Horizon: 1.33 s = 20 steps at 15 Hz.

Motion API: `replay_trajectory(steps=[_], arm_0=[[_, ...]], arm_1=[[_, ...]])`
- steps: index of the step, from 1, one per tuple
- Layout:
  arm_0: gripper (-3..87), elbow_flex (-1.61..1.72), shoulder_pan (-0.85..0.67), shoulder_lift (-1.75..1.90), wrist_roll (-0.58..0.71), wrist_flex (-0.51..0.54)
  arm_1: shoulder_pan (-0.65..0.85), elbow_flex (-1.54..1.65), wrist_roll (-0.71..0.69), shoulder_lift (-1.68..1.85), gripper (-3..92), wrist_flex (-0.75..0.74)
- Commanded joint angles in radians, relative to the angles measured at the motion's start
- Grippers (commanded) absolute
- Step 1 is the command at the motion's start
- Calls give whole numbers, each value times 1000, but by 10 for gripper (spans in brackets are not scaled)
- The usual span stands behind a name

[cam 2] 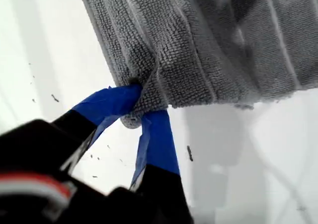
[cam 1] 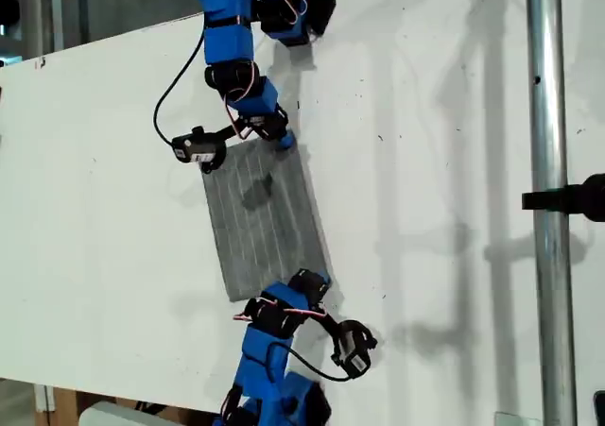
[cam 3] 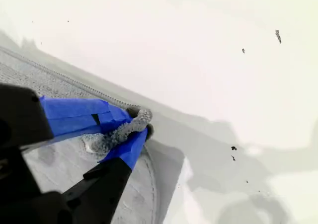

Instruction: Grasp corners of a towel and fold twice.

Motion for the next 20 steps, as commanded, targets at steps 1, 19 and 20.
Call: replay_trajectory(steps=[1,19,20], arm_0=[[-30,23,-169,121,109,3],[-30,192,-804,156,557,-173],[-30,213,-772,146,537,-189]], arm_1=[[166,-84,-86,-41,-2,-61],[581,-695,-474,-643,-3,-186],[566,-672,-459,-650,-3,-167]])
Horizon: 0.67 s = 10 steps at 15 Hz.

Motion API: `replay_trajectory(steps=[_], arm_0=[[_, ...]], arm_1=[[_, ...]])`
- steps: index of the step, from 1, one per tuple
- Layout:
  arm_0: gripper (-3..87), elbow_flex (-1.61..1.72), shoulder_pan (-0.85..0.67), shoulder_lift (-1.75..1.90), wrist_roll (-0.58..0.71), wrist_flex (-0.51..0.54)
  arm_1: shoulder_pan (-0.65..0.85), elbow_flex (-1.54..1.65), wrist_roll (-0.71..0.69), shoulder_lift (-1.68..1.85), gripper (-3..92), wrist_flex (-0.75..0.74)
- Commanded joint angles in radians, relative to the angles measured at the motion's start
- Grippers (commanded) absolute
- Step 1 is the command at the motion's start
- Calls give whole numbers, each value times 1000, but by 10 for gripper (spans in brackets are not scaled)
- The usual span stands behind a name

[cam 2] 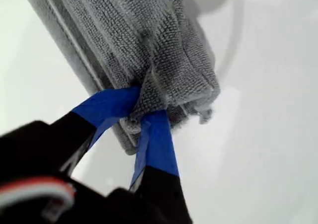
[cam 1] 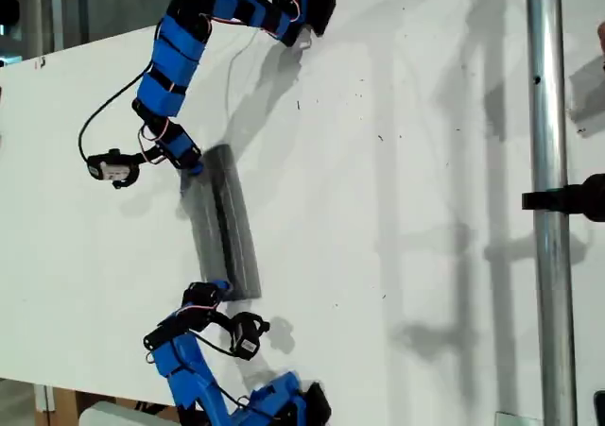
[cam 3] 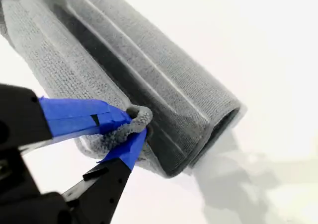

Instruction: Grasp corners of a towel and fold twice.

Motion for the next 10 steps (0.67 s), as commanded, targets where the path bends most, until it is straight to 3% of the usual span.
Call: replay_trajectory(steps=[1,6,8,10], arm_0=[[-30,20,75,3,-49,-25],[-29,213,190,21,-189,-138],[-10,307,133,-26,-210,-207],[34,311,69,-54,-192,-199]], arm_1=[[-38,23,28,49,-3,34],[-77,104,72,43,-3,63],[-40,101,80,-25,-3,26],[-2,91,75,-61,-3,-8]])
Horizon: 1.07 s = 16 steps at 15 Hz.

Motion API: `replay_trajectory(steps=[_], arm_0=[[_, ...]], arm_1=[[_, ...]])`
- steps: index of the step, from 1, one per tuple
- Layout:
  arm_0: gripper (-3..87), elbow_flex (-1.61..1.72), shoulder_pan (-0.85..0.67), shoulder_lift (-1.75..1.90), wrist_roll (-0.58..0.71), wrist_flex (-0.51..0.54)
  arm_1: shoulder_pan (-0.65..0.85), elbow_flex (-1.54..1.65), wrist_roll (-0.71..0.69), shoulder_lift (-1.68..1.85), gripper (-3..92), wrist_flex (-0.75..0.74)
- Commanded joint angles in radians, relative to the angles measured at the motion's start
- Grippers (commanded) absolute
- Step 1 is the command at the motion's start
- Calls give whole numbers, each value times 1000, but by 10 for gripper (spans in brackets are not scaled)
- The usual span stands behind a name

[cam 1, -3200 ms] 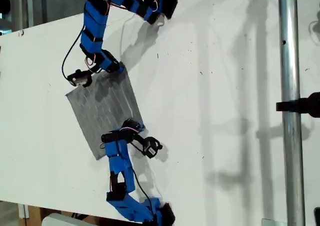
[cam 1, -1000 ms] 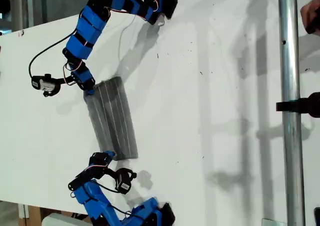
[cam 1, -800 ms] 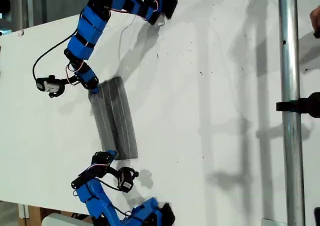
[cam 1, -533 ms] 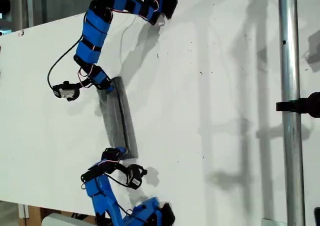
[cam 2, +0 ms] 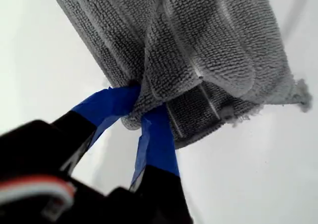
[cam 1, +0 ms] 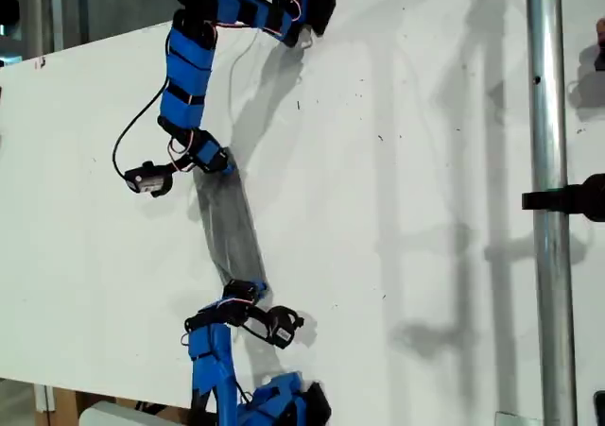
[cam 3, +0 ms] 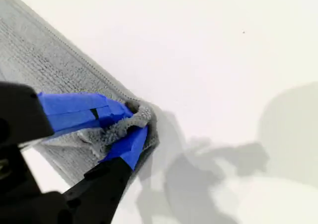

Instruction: Grasp corners of a towel and fold twice.

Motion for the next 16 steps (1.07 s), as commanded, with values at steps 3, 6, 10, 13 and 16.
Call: replay_trajectory(steps=[3,6,10,13,16], arm_0=[[102,-28,-101,23,48,29],[165,-74,-106,75,55,109],[178,-23,-107,170,35,133],[204,72,-71,385,5,140],[187,224,-41,799,-8,193]], arm_1=[[103,-32,-9,9,-3,-6],[133,-43,-12,51,-3,46],[141,-89,-11,23,112,51],[144,-89,-8,192,280,135],[206,9,41,483,279,241]])
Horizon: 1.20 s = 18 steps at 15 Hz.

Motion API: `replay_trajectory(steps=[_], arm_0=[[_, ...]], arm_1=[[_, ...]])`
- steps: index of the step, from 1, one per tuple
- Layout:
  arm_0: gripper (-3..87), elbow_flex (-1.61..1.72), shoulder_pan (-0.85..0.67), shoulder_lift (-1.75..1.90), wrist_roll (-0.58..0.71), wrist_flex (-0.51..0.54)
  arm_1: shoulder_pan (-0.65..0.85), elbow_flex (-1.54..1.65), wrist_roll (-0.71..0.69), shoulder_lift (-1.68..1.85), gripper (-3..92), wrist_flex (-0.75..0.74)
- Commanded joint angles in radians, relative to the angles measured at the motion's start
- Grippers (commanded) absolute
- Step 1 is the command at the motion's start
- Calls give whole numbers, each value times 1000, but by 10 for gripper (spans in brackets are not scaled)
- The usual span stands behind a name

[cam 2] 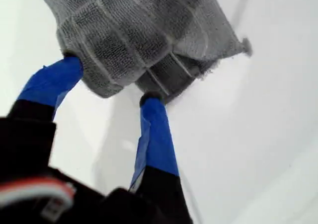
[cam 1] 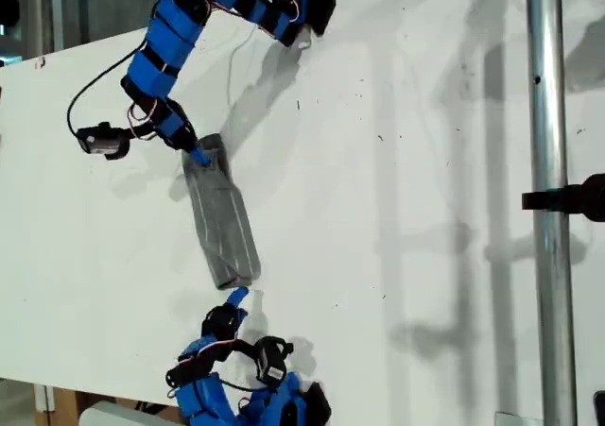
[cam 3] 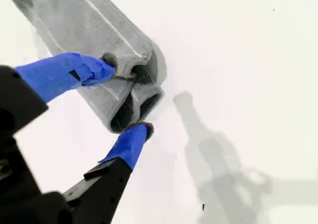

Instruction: Grasp corners of a towel and fold twice.

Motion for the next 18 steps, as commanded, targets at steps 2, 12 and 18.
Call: replay_trajectory(steps=[2,12,18], arm_0=[[156,140,75,469,-61,77],[39,735,468,1338,-301,-44],[-28,937,522,1336,-239,-114]], arm_1=[[132,175,97,394,272,94],[-310,1172,753,1407,160,61],[-334,1336,861,1598,150,74]])
